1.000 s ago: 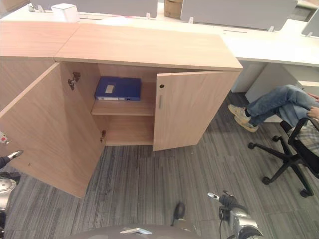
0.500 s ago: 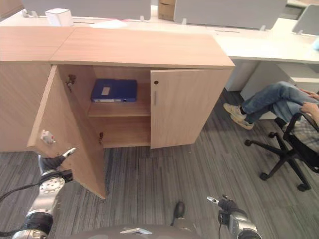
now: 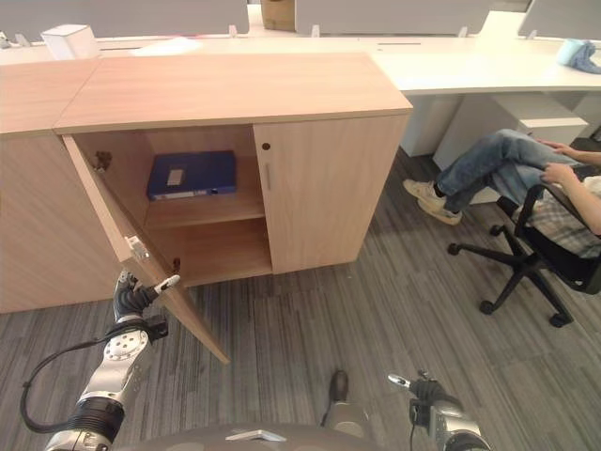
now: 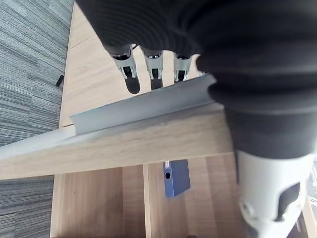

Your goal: Put the empty folder in the office cabinet

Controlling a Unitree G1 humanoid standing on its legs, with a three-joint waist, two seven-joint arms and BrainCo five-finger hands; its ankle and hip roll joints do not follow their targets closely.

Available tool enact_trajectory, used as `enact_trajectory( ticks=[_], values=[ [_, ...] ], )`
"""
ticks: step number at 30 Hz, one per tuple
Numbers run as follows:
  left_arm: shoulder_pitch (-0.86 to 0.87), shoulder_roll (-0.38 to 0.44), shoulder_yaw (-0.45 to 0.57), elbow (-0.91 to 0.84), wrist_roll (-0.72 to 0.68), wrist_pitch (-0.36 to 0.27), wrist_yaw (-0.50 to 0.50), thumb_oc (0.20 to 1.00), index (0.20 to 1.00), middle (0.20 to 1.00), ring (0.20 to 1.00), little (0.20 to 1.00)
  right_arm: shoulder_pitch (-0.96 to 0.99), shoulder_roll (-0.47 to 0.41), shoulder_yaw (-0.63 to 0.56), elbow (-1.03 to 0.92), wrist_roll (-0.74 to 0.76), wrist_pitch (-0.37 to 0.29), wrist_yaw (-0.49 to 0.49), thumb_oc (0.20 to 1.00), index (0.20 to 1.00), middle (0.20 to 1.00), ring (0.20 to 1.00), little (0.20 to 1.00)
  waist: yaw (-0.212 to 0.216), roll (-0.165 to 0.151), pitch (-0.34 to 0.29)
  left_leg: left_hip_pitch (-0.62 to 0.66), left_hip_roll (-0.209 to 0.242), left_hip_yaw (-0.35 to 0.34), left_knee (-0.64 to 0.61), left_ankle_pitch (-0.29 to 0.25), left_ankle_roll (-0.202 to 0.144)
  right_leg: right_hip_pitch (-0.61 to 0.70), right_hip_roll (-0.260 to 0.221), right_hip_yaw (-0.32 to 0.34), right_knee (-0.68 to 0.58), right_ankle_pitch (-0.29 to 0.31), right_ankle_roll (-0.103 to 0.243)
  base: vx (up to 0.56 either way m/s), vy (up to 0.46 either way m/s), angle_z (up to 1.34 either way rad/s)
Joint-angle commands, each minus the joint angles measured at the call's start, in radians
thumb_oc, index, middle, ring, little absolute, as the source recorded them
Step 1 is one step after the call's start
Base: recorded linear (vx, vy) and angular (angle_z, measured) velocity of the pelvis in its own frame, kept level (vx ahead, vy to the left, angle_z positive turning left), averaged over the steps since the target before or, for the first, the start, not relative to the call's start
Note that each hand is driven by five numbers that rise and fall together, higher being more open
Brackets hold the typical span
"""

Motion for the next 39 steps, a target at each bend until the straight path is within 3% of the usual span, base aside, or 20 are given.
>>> enact_trajectory(
  ticks=[1,6,13,17,23,39],
  values=[
    [-0.067,0.035,0.063,-0.031,0.096,-0.073,0.093,1.0,1.0,1.0,1.0,1.0,-0.029,-0.004,0.011,-0.171,-0.073,-0.075,-0.102,1.0,1.0,1.0,1.0,1.0,0.0,-0.015,-0.015,-0.01,-0.025,-0.006,-0.005,-0.094,-0.013,-0.122,-0.101,0.06,0.01,0.112,0.099,0.02,0.01,-0.05],
    [-0.054,0.023,0.075,-0.015,0.123,-0.083,0.131,1.0,1.0,1.0,1.0,1.0,0.022,-0.017,-0.009,-0.323,-0.145,-0.111,-0.173,1.0,1.0,1.0,1.0,1.0,-0.018,-0.008,-0.016,-0.008,-0.027,-0.003,-0.005,-0.097,-0.01,-0.125,-0.1,0.065,0.011,0.112,0.101,0.01,0.013,-0.04],
    [-0.069,-0.013,0.022,-0.022,-0.025,-0.093,0.02,1.0,1.0,1.0,1.0,1.0,0.025,-0.015,-0.003,-0.331,-0.186,-0.11,-0.182,1.0,1.0,1.0,1.0,1.0,-0.035,-0.001,-0.018,-0.006,-0.028,0.002,-0.005,-0.098,-0.009,-0.124,-0.098,0.072,0.009,0.112,0.101,0.0,0.004,-0.04],
    [-0.083,-0.067,-0.017,-0.021,-0.321,-0.059,-0.157,1.0,1.0,1.0,1.0,1.0,0.018,-0.014,-0.004,-0.322,-0.204,-0.095,-0.161,1.0,1.0,1.0,1.0,1.0,-0.05,0.007,-0.026,-0.002,-0.031,0.012,-0.005,-0.099,-0.006,-0.126,-0.094,0.081,0.008,0.115,0.1,0.0,0.005,-0.02],
    [-0.114,-0.138,-0.094,-0.044,-0.507,-0.019,-0.277,1.0,1.0,1.0,1.0,1.0,0.012,-0.001,0.011,-0.319,-0.214,-0.089,-0.146,1.0,1.0,1.0,1.0,1.0,-0.065,0.007,-0.032,0.003,-0.031,0.02,-0.005,-0.103,-0.004,-0.127,-0.087,0.094,0.009,0.116,0.099,0.0,0.001,-0.02],
    [-0.156,-0.207,-0.199,-0.077,-0.679,0.028,-0.378,1.0,1.0,1.0,1.0,1.0,-0.001,0.013,0.041,-0.306,-0.217,-0.093,-0.139,1.0,1.0,1.0,1.0,1.0,-0.077,0.009,-0.04,0.01,-0.032,0.021,-0.005,-0.108,-0.001,-0.131,-0.083,0.107,0.013,0.108,0.096,0.0,-0.001,-0.03]
  ],
)
